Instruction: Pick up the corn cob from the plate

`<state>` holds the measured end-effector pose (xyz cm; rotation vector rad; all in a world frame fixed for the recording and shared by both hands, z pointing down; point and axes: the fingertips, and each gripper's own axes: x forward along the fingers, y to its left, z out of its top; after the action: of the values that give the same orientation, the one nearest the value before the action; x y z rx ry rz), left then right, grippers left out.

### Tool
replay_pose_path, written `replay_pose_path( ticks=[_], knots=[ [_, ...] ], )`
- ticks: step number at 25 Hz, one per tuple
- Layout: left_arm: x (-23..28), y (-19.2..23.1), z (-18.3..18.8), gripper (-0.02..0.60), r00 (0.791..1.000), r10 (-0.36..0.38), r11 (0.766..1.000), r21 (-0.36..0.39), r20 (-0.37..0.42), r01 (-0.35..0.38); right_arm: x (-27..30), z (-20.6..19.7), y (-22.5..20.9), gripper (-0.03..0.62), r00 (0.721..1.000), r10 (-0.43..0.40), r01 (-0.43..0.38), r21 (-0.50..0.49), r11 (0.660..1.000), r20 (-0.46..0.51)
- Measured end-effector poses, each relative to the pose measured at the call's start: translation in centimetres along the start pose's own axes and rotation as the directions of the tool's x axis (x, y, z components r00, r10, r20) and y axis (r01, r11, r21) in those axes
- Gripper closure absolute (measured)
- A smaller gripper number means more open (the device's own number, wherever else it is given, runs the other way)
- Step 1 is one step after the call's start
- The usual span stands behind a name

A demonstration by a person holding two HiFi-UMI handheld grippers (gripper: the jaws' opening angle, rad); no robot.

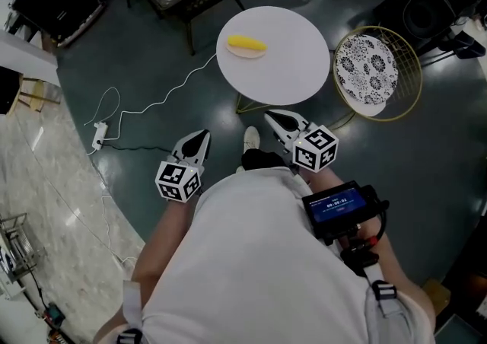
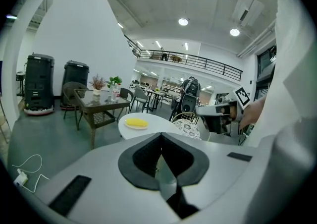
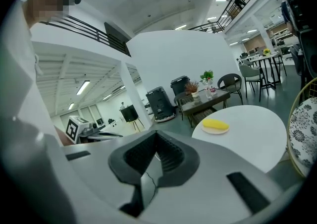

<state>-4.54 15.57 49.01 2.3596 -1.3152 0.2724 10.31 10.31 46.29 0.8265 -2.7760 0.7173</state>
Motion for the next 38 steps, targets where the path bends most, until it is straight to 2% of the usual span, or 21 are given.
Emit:
replay_pose_path(
  ticks=[8, 16, 21, 38],
  knots=[
    [2.5, 3.5, 2.0, 0.574, 0.999, 0.025, 1.000, -0.014, -0.024, -0.026, 3.7, 2.0, -2.9, 0.586, 0.999, 0.025, -0.025, 0.013, 1.000, -0.023],
    [5.5, 4.6, 3.1, 0.574, 0.999, 0.017, 0.999, -0.029, -0.043, -0.018, 5.7, 2.8, -5.0, 0.586, 0.998, 0.046, -0.044, 0.027, 0.999, -0.051],
    [9.1, 6.3, 4.3, 0.574, 0.999, 0.019, 0.999, -0.037, -0.044, -0.020, 7.5, 3.4, -8.3, 0.586, 0.997, 0.053, -0.050, 0.035, 0.998, -0.064],
    [12.7, 6.7, 5.4, 0.574, 0.996, -0.009, 1.000, -0.014, -0.092, 0.007, 8.4, 4.0, -10.9, 0.586, 0.998, 0.044, -0.040, 0.078, 0.996, -0.045]
  ],
)
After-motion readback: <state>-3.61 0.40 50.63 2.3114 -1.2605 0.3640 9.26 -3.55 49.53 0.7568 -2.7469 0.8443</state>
